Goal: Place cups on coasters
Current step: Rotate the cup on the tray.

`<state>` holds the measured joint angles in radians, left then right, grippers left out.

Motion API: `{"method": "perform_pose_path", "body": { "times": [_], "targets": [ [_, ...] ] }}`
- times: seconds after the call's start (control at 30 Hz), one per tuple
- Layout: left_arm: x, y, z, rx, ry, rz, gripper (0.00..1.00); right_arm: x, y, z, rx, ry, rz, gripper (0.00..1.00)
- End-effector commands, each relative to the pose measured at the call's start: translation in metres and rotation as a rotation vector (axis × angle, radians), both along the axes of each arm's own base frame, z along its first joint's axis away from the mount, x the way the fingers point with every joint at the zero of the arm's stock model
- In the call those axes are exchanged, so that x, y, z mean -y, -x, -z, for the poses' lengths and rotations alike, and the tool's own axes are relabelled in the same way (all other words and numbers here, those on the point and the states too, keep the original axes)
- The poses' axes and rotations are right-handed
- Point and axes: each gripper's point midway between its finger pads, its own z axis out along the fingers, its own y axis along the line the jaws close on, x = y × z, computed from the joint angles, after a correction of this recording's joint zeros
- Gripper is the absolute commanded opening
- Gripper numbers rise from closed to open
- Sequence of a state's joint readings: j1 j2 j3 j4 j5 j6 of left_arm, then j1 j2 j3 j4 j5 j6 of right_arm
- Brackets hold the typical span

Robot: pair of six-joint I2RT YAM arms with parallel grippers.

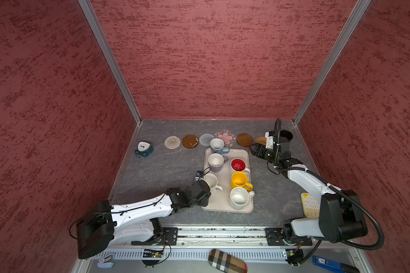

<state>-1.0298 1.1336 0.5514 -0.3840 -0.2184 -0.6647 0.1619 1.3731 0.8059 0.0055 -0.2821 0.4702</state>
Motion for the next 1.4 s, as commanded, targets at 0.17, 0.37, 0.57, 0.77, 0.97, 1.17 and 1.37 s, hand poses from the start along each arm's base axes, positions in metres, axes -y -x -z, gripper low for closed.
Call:
{"method": "perform_pose_path", "body": {
  "times": [0.17,0.37,0.57,0.77,0.97,1.17,1.37],
  "targets": [
    [0.003,-0.010,0.003,0.036,-0.004,0.025,0.43,-0.001,-0.003,-0.006,0.040,0.007,-0.013,0.78],
    [0.004,-0.013,0.011,0.034,-0.011,0.029,0.39,0.000,-0.003,-0.005,0.043,0.018,-0.008,0.78],
    [0.005,-0.017,0.014,0.043,-0.013,0.021,0.38,0.002,-0.004,-0.002,0.037,0.029,-0.003,0.78],
    [0.001,-0.021,0.019,0.033,-0.012,-0.006,0.36,0.002,-0.004,-0.002,0.036,0.033,-0.003,0.78],
    [-0.004,-0.030,0.021,0.038,0.000,-0.034,0.35,0.003,-0.004,0.000,0.030,0.039,-0.001,0.78],
    [-0.005,-0.037,0.023,0.042,0.006,-0.047,0.35,0.003,-0.005,-0.001,0.033,0.042,-0.002,0.78],
    [-0.006,-0.047,0.024,0.040,0.013,-0.058,0.34,0.003,-0.005,0.000,0.029,0.044,-0.002,0.78]
  ]
}}
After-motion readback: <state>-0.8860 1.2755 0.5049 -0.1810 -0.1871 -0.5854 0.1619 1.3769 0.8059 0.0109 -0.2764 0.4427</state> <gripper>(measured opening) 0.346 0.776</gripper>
